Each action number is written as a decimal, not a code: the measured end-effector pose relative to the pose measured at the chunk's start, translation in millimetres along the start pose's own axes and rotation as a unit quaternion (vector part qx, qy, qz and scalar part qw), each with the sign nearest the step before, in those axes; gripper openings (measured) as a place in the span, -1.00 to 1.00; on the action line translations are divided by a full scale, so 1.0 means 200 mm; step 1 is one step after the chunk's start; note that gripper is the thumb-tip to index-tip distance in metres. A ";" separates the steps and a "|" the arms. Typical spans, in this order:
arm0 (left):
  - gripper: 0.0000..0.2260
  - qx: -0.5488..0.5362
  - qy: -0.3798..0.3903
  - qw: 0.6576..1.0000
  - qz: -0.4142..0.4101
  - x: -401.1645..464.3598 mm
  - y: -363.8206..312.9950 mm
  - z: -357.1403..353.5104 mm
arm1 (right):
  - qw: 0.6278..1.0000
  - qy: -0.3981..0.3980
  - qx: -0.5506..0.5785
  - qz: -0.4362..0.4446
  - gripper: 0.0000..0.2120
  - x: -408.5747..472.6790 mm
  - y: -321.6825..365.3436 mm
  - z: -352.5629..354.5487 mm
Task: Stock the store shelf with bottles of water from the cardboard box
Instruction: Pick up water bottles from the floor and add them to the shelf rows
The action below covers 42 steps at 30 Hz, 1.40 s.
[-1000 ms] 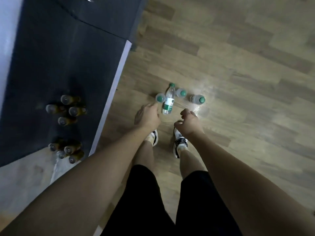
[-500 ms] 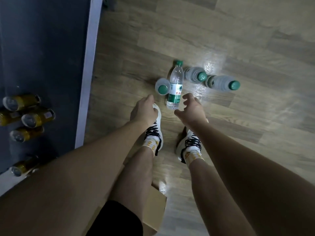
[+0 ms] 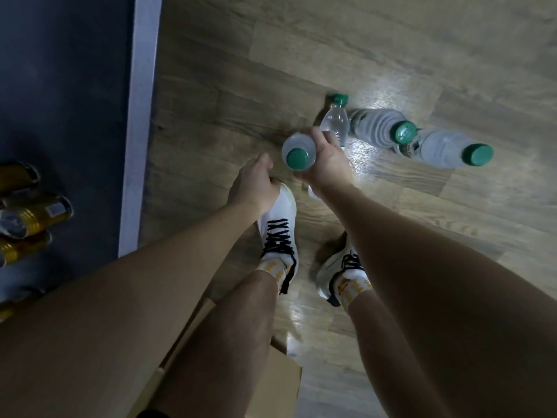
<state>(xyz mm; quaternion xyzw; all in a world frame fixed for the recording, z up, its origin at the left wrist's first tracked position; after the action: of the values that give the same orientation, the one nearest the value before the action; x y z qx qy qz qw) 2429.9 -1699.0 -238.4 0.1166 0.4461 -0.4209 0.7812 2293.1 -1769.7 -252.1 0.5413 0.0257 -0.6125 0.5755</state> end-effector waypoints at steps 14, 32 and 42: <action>-0.88 0.002 -0.033 0.999 0.003 -0.44 -0.13 0.28 | 0.999 0.024 0.016 0.038 -0.49 -0.45 0.34 0.32; -0.91 -0.135 -0.215 0.967 0.017 -2.44 -0.78 2.10 | 0.934 0.135 -0.049 0.327 -0.43 -2.01 2.33 1.61; -0.90 -0.175 -0.393 0.903 -0.015 -3.46 -0.43 2.81 | 0.890 0.186 0.002 0.417 -0.54 -2.67 3.30 1.74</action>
<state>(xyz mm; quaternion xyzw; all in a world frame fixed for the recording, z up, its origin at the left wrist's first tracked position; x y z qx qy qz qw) 2529.1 -1682.6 652.3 -0.2036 0.1716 -0.3596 0.8943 2422.6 -1858.2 651.4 0.6075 -0.0973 -0.2046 0.7614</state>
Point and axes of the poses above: each hand's wrist, its own x-axis towards the middle knuckle, its own z-axis out of the back of the hand, y = z × x, the point moved 4 cm from there along x, towards the middle knuckle, and after that the axes turned 11 degrees about x, right-handed, at the moved point
